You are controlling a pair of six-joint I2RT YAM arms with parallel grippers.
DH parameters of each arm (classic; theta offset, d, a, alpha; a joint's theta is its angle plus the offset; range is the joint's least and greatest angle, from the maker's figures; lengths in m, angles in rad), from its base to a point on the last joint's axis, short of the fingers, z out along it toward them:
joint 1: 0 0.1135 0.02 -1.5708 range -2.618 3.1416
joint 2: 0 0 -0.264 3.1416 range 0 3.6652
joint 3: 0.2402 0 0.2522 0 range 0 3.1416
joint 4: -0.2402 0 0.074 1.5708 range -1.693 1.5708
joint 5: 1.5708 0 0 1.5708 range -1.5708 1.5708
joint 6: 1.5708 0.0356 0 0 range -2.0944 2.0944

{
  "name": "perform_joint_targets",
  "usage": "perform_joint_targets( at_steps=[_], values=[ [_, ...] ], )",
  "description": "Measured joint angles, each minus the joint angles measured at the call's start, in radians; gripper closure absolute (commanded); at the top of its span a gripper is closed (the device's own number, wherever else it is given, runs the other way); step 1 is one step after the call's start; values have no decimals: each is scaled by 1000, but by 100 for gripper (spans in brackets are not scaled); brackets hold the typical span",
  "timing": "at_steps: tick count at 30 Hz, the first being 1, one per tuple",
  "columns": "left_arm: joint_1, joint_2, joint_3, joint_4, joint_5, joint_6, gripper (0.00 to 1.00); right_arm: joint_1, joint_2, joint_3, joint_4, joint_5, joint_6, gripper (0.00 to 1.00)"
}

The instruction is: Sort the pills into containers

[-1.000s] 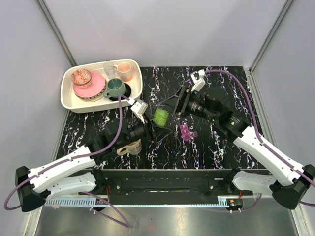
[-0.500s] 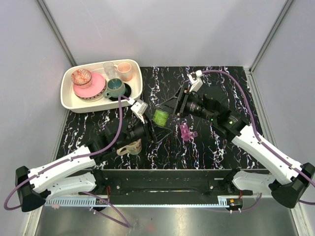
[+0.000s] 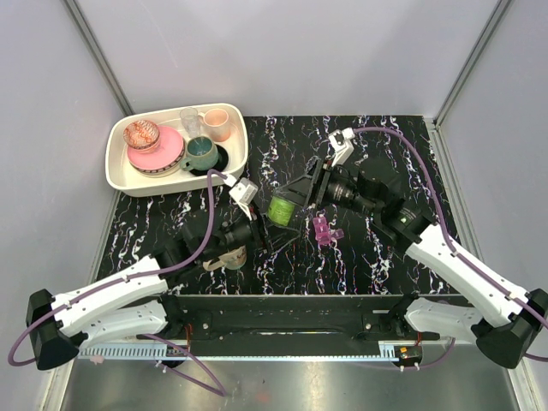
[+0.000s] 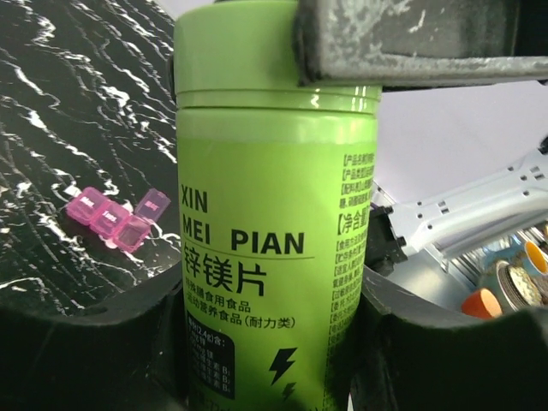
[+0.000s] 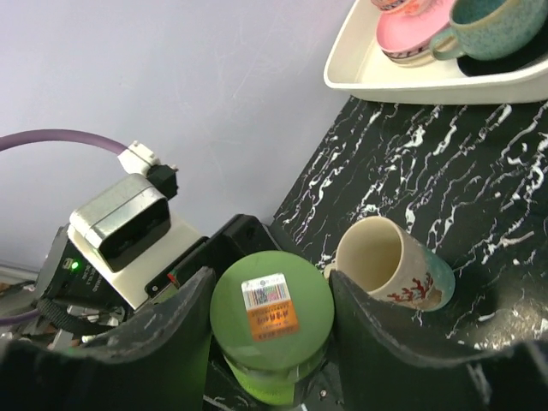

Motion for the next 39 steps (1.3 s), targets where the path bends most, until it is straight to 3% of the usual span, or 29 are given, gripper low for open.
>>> perform_joint_targets(
  at_steps=[5, 13, 14, 18, 22, 39],
  values=[
    [1, -24, -65, 106, 116, -18, 100, -3, -34, -57, 100, -128, -60, 89],
    [2, -27, -80, 293, 340, -58, 100, -4, -74, -59, 254, -347, -146, 92],
    [1, -27, -81, 309, 362, -60, 100, -4, -77, -59, 266, -371, -155, 89],
    [0, -27, -83, 338, 427, -61, 100, -2, -92, -59, 280, -435, -190, 52],
    [0, -27, -83, 341, 455, -60, 100, -1, -104, -56, 254, -451, -229, 35],
    [0, -28, -84, 331, 472, -55, 100, 3, -148, -52, 126, -369, -294, 22]
  ],
)
